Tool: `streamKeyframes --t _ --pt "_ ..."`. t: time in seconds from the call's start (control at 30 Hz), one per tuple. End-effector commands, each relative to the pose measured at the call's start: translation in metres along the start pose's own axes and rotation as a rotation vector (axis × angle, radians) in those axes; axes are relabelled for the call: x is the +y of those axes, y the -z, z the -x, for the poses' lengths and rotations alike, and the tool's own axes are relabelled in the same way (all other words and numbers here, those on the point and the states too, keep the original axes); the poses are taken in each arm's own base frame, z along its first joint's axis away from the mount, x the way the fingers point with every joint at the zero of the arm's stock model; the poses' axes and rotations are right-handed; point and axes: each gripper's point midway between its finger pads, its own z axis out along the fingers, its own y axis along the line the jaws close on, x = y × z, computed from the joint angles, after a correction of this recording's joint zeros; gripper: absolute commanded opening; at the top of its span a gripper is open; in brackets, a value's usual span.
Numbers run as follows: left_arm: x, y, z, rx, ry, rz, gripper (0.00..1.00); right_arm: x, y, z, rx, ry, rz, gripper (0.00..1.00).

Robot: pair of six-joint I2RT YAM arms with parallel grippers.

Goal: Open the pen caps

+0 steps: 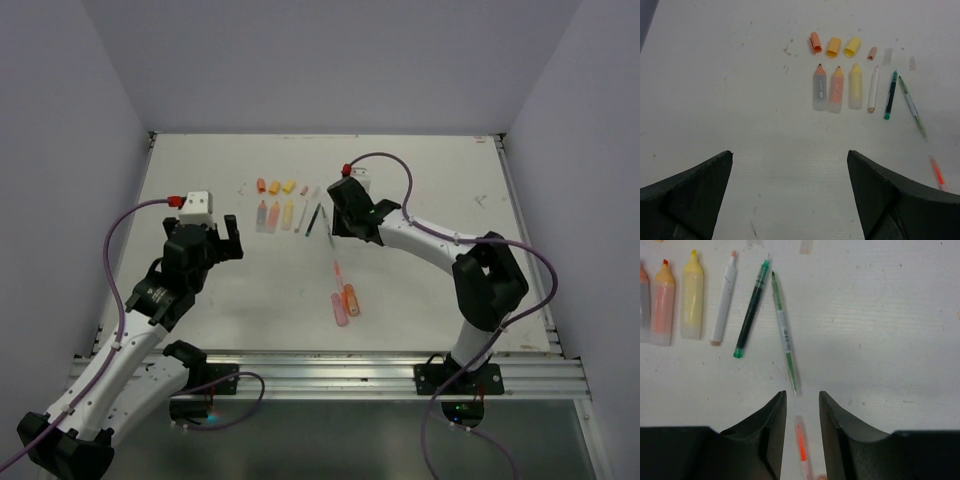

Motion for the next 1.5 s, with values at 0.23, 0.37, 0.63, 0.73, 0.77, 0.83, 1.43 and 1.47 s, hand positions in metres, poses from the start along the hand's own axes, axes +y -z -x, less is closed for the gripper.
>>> streamKeyframes --t 0.23,0.37,0.63,0.73,0.77,0.83,1.43,1.47 --pt "0.0 -0.005 0.006 -0.024 0.001 0.0 0.99 -0.011 0.03 -0.062 0.11 0.157 0.029 0.36" --pt "0.0 -0.006 0.004 -0.014 -0.002 0.0 0.99 -0.009 0.025 -0.081 0.143 0.165 0.016 0.34" --pt "0.001 -0.006 0.004 -0.015 -0.001 0.001 0.99 -0.003 0.022 -0.116 0.22 0.198 0.009 0.33" --pt "0.001 -0.006 0.003 -0.014 -0.001 0.002 0.99 -0.002 0.022 -0.125 0.24 0.203 0.01 0.33" --pt "0.001 -0.006 0.003 -0.014 -0.001 0.002 0.99 -0.002 0.022 -0.128 0.243 0.206 0.008 0.33" --pt "0.001 -0.007 0.003 -0.014 -0.001 0.002 0.99 -0.002 0.022 -0.131 0.249 0.211 0.01 0.32" --pt "-0.021 -0.006 0.005 -0.004 0.041 -0.109 1.0 0.0 0.029 -0.122 0.191 0.207 0.031 0.02" --pt "-0.034 -0.005 0.003 0.015 0.054 -0.175 1.0 0.001 0.033 -0.118 0.18 0.205 0.042 0.0"
